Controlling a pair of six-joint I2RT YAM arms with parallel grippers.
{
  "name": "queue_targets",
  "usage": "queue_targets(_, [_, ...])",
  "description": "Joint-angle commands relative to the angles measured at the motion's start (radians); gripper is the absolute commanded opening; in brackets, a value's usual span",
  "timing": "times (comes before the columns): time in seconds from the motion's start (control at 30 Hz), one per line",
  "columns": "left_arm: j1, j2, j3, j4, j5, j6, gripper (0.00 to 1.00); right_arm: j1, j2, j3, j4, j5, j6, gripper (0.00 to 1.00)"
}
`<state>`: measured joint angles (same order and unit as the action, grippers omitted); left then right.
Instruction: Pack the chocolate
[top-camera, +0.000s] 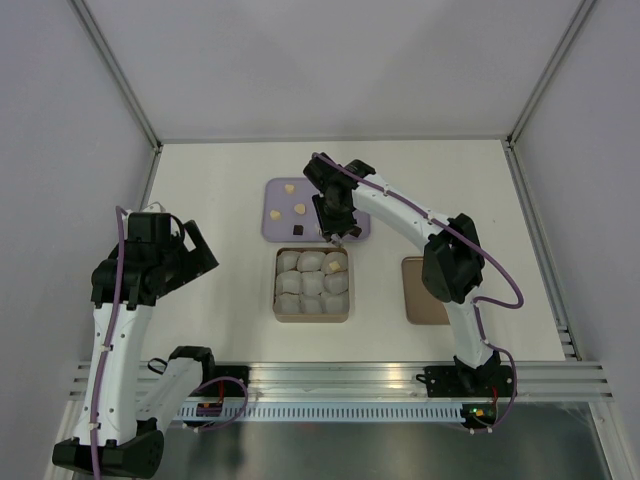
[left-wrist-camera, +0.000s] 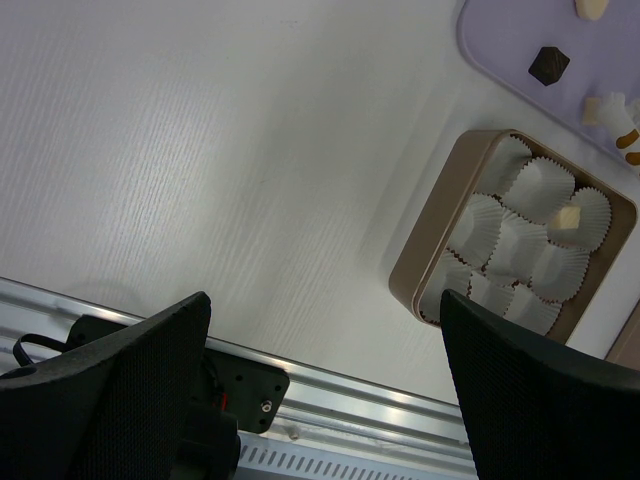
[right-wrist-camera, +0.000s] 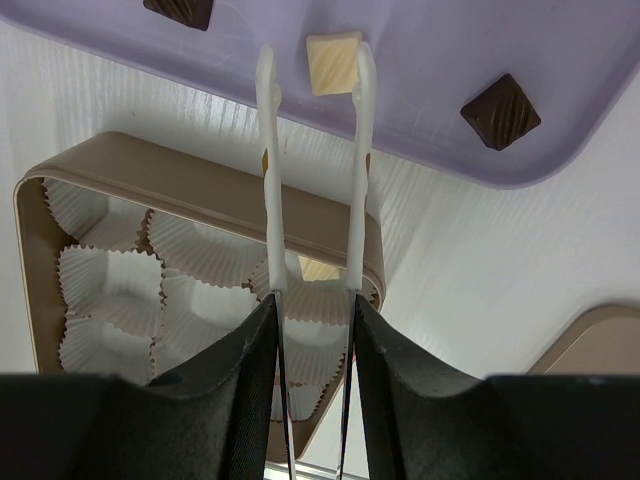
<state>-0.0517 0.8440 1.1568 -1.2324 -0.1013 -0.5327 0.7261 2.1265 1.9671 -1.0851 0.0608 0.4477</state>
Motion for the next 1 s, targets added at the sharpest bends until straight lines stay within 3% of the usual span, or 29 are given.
queue_targets(0.0, [0.003, -0.003, 0.024, -0.01, 0.0, -0.009, 0.99, -0.002, 0.012, 0.046, -0.041, 0.011, -0.015, 0.41])
queue_targets(0.97, [0.003, -0.01, 0.021, -0.01, -0.009, -0.001, 1.0, -0.004, 0.069, 0.05, -0.016, 0.024, -0.046, 0.4])
